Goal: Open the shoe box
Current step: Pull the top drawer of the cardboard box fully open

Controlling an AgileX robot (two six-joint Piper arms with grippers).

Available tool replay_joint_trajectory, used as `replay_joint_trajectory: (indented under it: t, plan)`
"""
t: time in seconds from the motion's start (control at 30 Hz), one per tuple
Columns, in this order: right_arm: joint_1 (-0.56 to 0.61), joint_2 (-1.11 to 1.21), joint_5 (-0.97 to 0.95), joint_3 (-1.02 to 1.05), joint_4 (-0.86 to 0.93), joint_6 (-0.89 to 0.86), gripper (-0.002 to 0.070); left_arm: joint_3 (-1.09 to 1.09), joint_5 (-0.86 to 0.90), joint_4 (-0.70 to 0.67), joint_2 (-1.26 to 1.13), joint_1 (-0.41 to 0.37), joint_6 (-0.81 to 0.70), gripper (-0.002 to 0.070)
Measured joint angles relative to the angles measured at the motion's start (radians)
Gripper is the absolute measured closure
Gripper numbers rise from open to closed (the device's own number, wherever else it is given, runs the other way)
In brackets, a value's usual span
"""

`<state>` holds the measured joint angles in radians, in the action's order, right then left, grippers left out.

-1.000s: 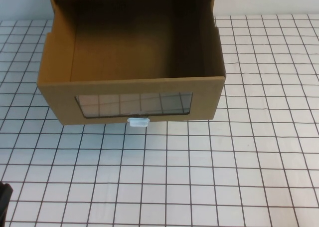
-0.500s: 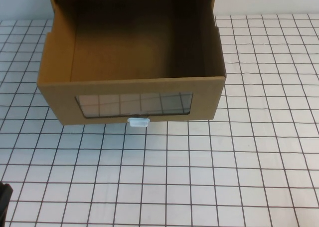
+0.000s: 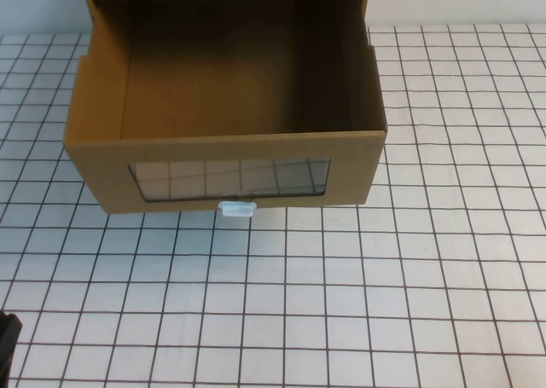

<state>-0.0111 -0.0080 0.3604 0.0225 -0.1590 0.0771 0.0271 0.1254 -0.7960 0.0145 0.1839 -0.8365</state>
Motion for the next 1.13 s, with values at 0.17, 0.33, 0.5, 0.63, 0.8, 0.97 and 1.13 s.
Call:
replay_joint_trajectory:
  t: [0.17,0.33,0.5,0.63,0.8,0.97,1.13]
  plan:
    - [0.000,0.000,0.000,0.000,0.000,0.000,0.0689,0.000,0.001,0.000,0.000,0.000,0.000,0.0677]
    - [0.000,0.000,0.000,0.000,0.000,0.000,0.0689,0.000,0.011,0.143,0.000,0.000,0.073,0.0677]
    - [0.002,0.000,0.000,0.000,0.000,-0.004,0.0689,0.000,0.038,0.557,0.000,-0.017,0.470,0.0677]
    - [0.002,0.000,0.000,0.000,0.000,-0.004,0.0689,0.000,0.148,0.660,0.000,-0.048,0.601,0.0677]
    - [0.002,0.000,0.000,0.000,0.000,-0.004,0.0689,0.000,0.230,0.680,0.000,-0.067,0.629,0.0677]
    - [0.002,0.000,0.000,0.000,0.000,-0.004,0.0689,0.000,0.230,0.684,0.000,-0.067,0.629,0.0677]
    - [0.002,0.000,0.000,0.000,0.000,-0.004,0.0689,0.000,0.230,0.684,0.000,-0.069,0.629,0.0677]
